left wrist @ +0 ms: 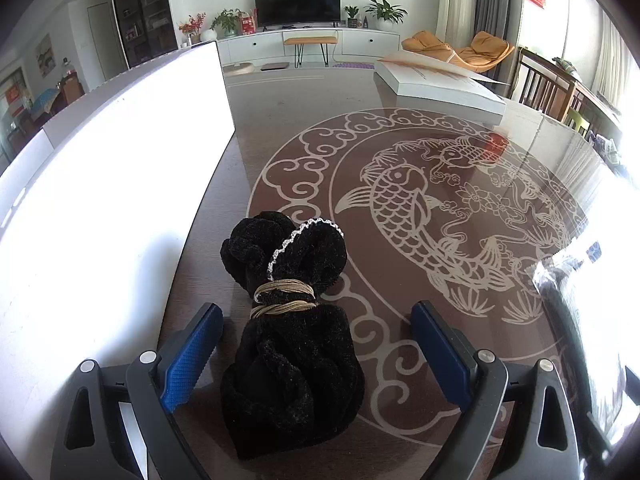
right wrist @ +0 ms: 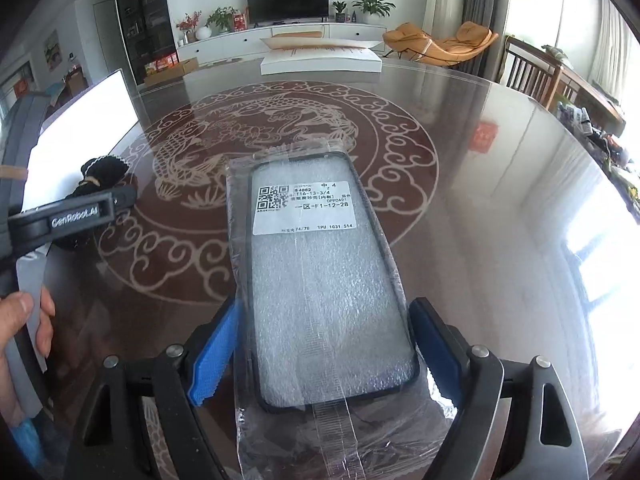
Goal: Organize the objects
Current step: 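Grasp the bagged phone case with the right tool while the left tool holds the pouch, then carry the pouch and phone case over the cardboard bin and open both tools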
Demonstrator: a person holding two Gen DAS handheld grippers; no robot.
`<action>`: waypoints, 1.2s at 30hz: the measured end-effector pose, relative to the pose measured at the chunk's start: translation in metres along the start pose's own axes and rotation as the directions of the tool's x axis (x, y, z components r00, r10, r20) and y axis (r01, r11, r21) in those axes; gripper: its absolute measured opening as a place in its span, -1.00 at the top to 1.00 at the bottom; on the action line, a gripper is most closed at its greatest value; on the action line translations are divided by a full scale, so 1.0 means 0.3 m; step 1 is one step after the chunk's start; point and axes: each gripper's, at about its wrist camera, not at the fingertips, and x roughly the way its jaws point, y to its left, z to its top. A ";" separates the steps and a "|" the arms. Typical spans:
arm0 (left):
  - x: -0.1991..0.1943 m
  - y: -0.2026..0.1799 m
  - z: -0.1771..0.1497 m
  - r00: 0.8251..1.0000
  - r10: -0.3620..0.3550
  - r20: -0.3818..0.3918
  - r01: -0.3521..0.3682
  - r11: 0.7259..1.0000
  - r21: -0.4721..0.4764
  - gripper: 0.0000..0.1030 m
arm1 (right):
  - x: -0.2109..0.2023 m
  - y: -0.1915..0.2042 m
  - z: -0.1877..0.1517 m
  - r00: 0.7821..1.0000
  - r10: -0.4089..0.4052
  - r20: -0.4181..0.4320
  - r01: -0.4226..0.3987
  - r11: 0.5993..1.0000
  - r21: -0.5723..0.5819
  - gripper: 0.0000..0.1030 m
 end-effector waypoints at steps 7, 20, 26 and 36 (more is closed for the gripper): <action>0.017 -0.017 0.015 0.994 -0.065 -0.088 0.070 0.996 0.055 -1.00 | 0.054 0.009 0.075 0.983 0.063 -0.171 -0.078 0.994 -0.082 -0.91; -0.248 0.026 -0.043 0.951 -0.301 0.067 0.303 0.952 -0.039 0.44 | -0.149 -0.044 0.064 0.984 0.157 -0.078 -0.155 0.987 0.031 -0.47; -0.590 0.178 0.004 0.891 -0.404 0.207 0.421 0.906 -0.040 0.43 | -0.363 0.077 0.214 0.969 0.243 0.037 -0.242 0.970 -0.014 -0.47; -0.547 0.788 -0.135 1.000 0.013 0.005 -0.012 0.980 -0.198 0.36 | -0.521 0.814 0.356 0.808 0.589 -0.012 -0.578 0.790 -0.203 -0.47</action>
